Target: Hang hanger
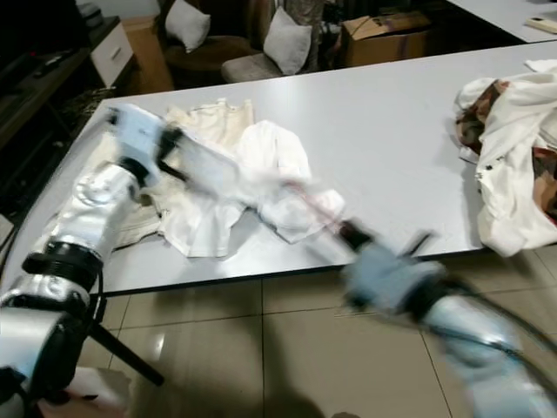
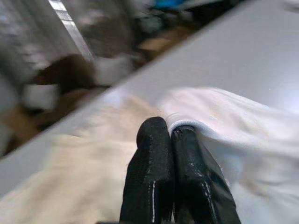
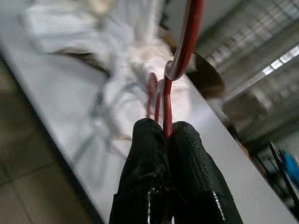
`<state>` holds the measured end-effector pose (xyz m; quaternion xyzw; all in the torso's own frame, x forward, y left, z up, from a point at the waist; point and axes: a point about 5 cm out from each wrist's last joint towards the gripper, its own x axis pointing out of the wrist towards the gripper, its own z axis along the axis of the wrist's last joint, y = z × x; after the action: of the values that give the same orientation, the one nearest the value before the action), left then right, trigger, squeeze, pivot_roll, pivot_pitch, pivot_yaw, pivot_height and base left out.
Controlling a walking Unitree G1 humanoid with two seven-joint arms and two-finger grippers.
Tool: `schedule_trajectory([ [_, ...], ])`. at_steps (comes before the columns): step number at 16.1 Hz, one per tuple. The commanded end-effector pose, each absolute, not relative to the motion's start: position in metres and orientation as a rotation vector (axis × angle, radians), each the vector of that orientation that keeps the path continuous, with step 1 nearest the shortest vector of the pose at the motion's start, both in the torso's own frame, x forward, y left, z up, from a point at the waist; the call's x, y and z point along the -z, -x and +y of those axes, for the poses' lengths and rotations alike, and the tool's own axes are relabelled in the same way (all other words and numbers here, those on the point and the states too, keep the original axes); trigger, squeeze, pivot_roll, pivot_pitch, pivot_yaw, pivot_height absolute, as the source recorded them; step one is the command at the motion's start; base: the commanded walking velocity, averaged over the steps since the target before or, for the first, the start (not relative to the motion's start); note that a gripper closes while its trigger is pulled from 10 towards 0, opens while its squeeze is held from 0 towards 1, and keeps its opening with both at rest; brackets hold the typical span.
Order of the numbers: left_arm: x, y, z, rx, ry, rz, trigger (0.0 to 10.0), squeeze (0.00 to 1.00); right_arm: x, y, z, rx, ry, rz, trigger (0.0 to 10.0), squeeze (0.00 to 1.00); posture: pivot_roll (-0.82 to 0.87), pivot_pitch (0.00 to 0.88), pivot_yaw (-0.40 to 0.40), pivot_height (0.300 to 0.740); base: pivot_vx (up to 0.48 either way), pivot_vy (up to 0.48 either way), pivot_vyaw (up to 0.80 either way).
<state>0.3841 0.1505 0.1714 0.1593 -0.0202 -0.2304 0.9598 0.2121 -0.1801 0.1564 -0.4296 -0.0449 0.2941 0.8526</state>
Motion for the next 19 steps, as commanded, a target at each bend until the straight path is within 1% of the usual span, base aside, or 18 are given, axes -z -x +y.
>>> schedule_trajectory([
  [1, -0.174, -0.384, 0.146, 0.504, -0.328, -0.033, 0.0, 0.00, -0.152, -0.211, -0.173, -0.641, 0.962, -0.124, 10.0, 0.00, -0.26, 0.000, 0.158, 0.740, 0.000, 0.000, 0.00],
  [2, -0.196, -0.394, 0.139, 0.465, -0.187, -0.084, 0.0, 0.00, -0.151, -0.207, -0.168, -0.648, 0.989, -0.155, 10.0, 0.00, -0.25, 0.000, 0.158, 0.740, 0.000, 0.000, 0.00],
  [3, -0.203, -0.397, 0.138, 0.454, -0.142, -0.100, 0.0, 0.00, -0.150, -0.206, -0.167, -0.648, 0.999, -0.169, 10.0, 0.00, -0.25, 0.000, 0.158, 0.740, 0.000, 0.000, 0.00],
  [4, -0.221, -0.403, 0.137, 0.425, -0.053, -0.138, 0.0, 0.00, -0.149, -0.205, -0.167, -0.613, 1.035, -0.208, 10.0, 0.00, -0.24, 0.000, 0.156, 0.740, 0.000, 0.000, 0.00],
  [6, -0.245, -0.409, 0.155, 0.300, -0.040, -0.220, 0.0, 0.00, -0.143, -0.207, -0.179, -0.544, 1.099, -0.182, 10.0, 0.00, -0.25, 0.000, 0.165, 0.740, 0.000, 0.000, 0.00],
  [7, -0.259, -0.409, 0.194, 0.086, -0.001, -0.273, 0.0, 0.00, -0.147, -0.210, -0.199, -0.398, 1.173, -0.170, 10.0, 0.00, -0.25, 0.000, 0.169, 0.740, 0.000, 0.000, 0.00],
  [8, -0.256, -0.408, 0.213, 0.002, 0.013, -0.250, 0.0, 0.00, -0.150, -0.209, -0.205, -0.345, 1.185, -0.187, 10.0, 0.00, -0.25, 0.000, 0.169, 0.740, 0.000, 0.000, 0.00],
  [9, -0.248, -0.406, 0.219, -0.007, -0.005, -0.217, 0.0, 0.00, -0.151, -0.206, -0.206, -0.338, 1.202, -0.203, 10.0, 0.00, -0.25, 0.000, 0.171, 0.740, 0.000, 0.000, 0.00],
  [12, -0.226, -0.403, 0.218, 0.000, 0.005, -0.157, 0.0, 0.00, -0.153, -0.201, -0.201, -0.341, 1.187, -0.271, 10.0, 0.00, -0.26, 0.000, 0.167, 0.740, 0.000, 0.000, 0.00],
  [13, -0.219, -0.403, 0.214, 0.017, 0.000, -0.136, 0.0, 0.00, -0.155, -0.200, -0.201, -0.324, 1.178, -0.295, 10.0, 0.00, -0.26, 0.000, 0.167, 0.740, 0.000, 0.000, 0.00],
  [14, -0.210, -0.403, 0.205, 0.080, -0.044, -0.100, 0.0, 0.00, -0.157, -0.200, -0.203, -0.296, 1.153, -0.301, 10.0, 0.00, -0.26, 0.000, 0.169, 0.740, 0.000, 0.000, 0.00],
  [15, -0.199, -0.400, 0.195, 0.180, -0.116, -0.056, 0.0, 0.00, -0.157, -0.201, -0.207, -0.252, 1.099, -0.282, 10.0, 0.00, -0.26, 0.000, 0.170, 0.740, 0.000, 0.000, 0.00],
  [17, -0.180, -0.393, 0.188, 0.280, -0.243, 0.016, 0.0, 0.00, -0.155, -0.201, -0.215, -0.188, 1.006, -0.239, 10.0, 0.00, -0.26, 0.000, 0.169, 0.740, 0.000, 0.000, 0.00],
  [18, -0.168, -0.384, 0.202, 0.234, -0.339, 0.045, 0.0, 0.00, -0.146, -0.203, -0.231, -0.050, 0.682, -0.131, 10.0, 0.00, -0.25, 0.000, 0.162, 0.740, 0.000, 0.000, 0.00],
  [19, -0.167, -0.382, 0.209, 0.202, -0.356, 0.049, 0.0, 0.00, -0.142, -0.204, -0.237, -0.016, 0.553, -0.097, 10.0, 0.00, -0.25, 0.000, 0.153, 0.740, 0.000, 0.000, 0.00],
])
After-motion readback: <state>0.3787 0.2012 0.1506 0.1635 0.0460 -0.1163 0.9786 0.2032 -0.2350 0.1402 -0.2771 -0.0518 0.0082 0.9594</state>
